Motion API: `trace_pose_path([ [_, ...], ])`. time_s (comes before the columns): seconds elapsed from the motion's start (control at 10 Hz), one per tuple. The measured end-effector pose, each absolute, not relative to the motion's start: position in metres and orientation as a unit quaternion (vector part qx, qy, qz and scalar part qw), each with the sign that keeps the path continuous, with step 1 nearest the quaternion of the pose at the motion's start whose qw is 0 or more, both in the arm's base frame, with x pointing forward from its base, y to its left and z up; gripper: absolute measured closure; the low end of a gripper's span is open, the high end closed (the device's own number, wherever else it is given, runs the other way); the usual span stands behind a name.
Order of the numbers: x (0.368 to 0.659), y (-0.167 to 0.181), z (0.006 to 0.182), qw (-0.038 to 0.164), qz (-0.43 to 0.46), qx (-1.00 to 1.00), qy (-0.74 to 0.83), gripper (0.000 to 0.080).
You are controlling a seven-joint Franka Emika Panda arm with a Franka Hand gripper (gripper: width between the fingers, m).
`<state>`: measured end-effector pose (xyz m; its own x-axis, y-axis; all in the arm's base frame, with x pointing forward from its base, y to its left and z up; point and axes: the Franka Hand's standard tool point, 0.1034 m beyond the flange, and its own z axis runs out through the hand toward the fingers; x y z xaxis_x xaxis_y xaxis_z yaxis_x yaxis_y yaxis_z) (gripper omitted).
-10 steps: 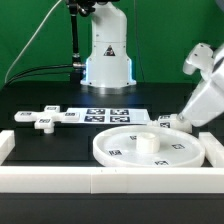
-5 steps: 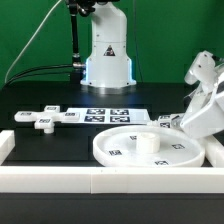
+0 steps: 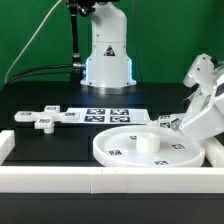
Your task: Assemble round table
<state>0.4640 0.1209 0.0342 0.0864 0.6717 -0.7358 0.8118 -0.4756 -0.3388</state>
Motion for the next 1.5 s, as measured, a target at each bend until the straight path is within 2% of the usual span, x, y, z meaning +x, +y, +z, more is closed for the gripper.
trace_pose_path([
  [0.2, 0.465, 0.121, 0.034, 0.081, -0.445, 0.737, 0.503, 0.0151],
  [0.3, 0.467, 0.122, 0.039, 0.090, -0.433, 0.749, 0.493, 0.0151],
  [0.4, 0.466, 0.122, 0.045, 0.091, -0.433, 0.750, 0.491, 0.0151],
  [0.7, 0.468, 0.125, 0.043, 0.093, -0.424, 0.751, 0.498, 0.0151],
  [0.8, 0.473, 0.125, 0.041, 0.104, -0.411, 0.751, 0.506, 0.0151],
  [0.9, 0.476, 0.129, 0.041, 0.132, -0.380, 0.747, 0.530, 0.0151],
  [1.0, 0.470, 0.131, 0.043, 0.145, -0.365, 0.738, 0.549, 0.0151],
  [1.5, 0.465, 0.131, 0.040, 0.142, -0.366, 0.741, 0.544, 0.0151],
])
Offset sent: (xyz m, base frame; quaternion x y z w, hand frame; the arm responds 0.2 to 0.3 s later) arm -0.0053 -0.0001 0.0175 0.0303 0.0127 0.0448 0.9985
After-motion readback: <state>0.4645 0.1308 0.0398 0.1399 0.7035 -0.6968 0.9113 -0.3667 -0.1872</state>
